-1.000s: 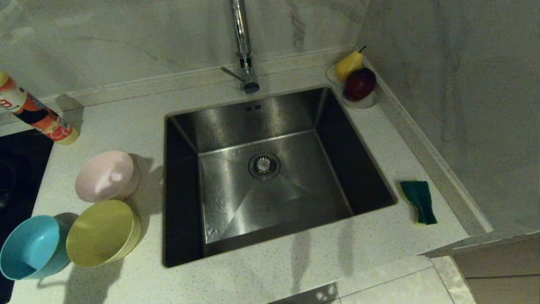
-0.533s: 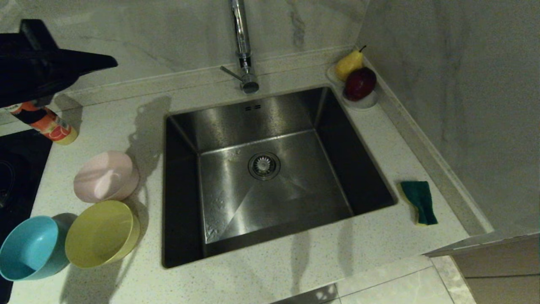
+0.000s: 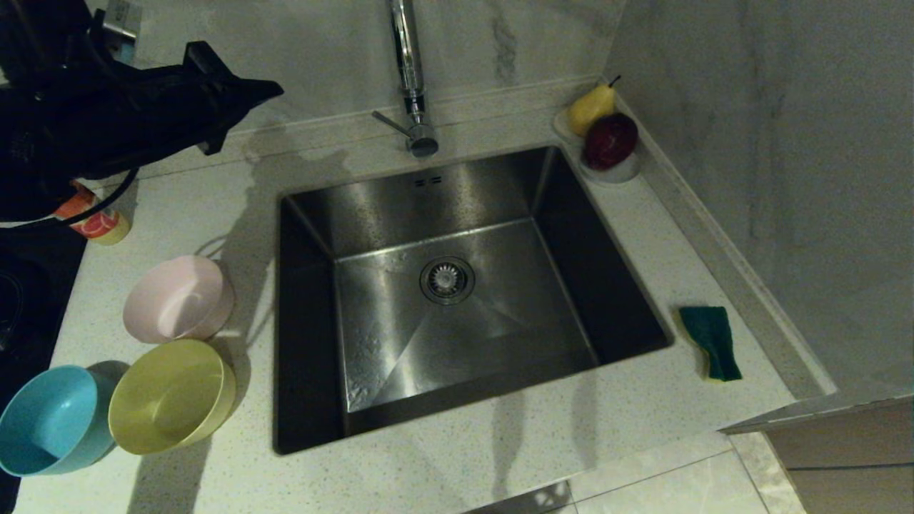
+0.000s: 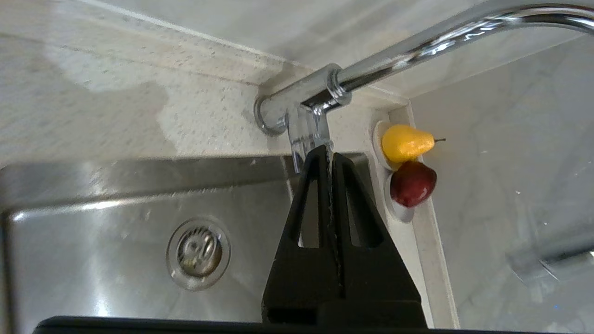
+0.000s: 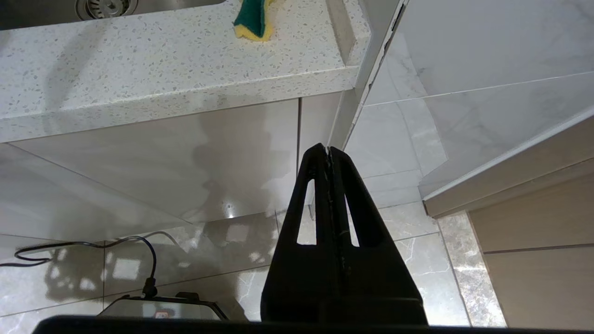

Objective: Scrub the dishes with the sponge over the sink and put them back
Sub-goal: Turn on the faucet

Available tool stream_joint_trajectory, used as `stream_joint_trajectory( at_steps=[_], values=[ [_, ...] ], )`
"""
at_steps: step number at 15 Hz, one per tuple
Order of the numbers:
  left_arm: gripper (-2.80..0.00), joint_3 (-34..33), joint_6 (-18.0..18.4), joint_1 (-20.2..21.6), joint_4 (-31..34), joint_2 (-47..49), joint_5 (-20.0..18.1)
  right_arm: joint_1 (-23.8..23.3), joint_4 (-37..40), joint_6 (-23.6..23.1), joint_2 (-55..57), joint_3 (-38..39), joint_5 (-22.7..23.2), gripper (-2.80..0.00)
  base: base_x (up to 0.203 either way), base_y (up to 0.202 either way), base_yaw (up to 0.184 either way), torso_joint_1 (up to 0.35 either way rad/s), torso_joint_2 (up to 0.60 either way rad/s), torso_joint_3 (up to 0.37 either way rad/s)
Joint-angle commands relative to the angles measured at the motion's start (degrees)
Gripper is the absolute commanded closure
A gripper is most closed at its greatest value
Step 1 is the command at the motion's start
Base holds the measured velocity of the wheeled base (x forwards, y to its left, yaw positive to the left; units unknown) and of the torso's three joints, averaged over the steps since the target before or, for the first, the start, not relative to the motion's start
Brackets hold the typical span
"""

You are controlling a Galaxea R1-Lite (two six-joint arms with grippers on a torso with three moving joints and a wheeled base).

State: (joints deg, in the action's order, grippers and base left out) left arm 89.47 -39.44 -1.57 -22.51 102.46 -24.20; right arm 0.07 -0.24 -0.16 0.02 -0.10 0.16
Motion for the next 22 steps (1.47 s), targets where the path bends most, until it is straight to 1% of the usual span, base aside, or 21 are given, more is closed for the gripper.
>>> stream_joint_trajectory(
  at_steps=[1,4,9,11,14,18,19,21,22],
  values=[
    [0.00,2.05,-0.44,-0.88,-0.41,4.24,-0.15,0.01,-0.02,-0.02,-0.02,0.01,0.02,0.00,0.000,0.000,0.000,0.000,0.00,0.000],
    [0.00,6.03,-2.31,-2.61,-1.49,7.47,0.18,0.01,-0.02,-0.02,-0.02,0.01,0.02,0.00,0.000,0.000,0.000,0.000,0.00,0.000],
    [0.00,10.63,-2.40,-5.29,-1.76,11.46,0.69,0.01,-0.02,-0.02,-0.02,0.01,0.02,0.00,0.000,0.000,0.000,0.000,0.00,0.000],
    [0.00,13.00,-2.33,-6.31,-1.84,13.42,3.16,0.01,-0.02,-0.02,-0.02,0.01,0.02,0.00,0.000,0.000,0.000,0.000,0.00,0.000],
    [0.00,17.57,-2.26,-8.14,-1.76,17.21,9.00,0.01,-0.02,-0.02,-0.02,0.01,0.02,0.00,0.000,0.000,0.000,0.000,0.00,0.000],
    [0.00,17.76,-2.57,-8.76,-1.84,17.48,8.47,0.01,-0.02,-0.02,-0.02,0.01,0.02,0.00,0.000,0.000,0.000,0.000,0.00,0.000],
    [0.00,17.84,-2.75,-9.14,-2.43,17.86,8.56,0.01,-0.02,-0.02,-0.02,0.01,0.02,0.00,0.000,0.000,0.000,0.000,0.00,0.000],
    [0.00,17.84,-3.10,-9.33,-5.58,19.09,8.87,0.01,-0.02,-0.02,-0.02,0.01,0.02,0.00,0.000,0.000,0.000,0.000,0.00,0.000],
    [0.00,17.93,-3.10,-9.50,-5.71,19.09,8.82,0.01,-0.02,-0.02,-0.02,0.01,0.02,0.00,0.000,0.000,0.000,0.000,0.00,0.000]
  ],
)
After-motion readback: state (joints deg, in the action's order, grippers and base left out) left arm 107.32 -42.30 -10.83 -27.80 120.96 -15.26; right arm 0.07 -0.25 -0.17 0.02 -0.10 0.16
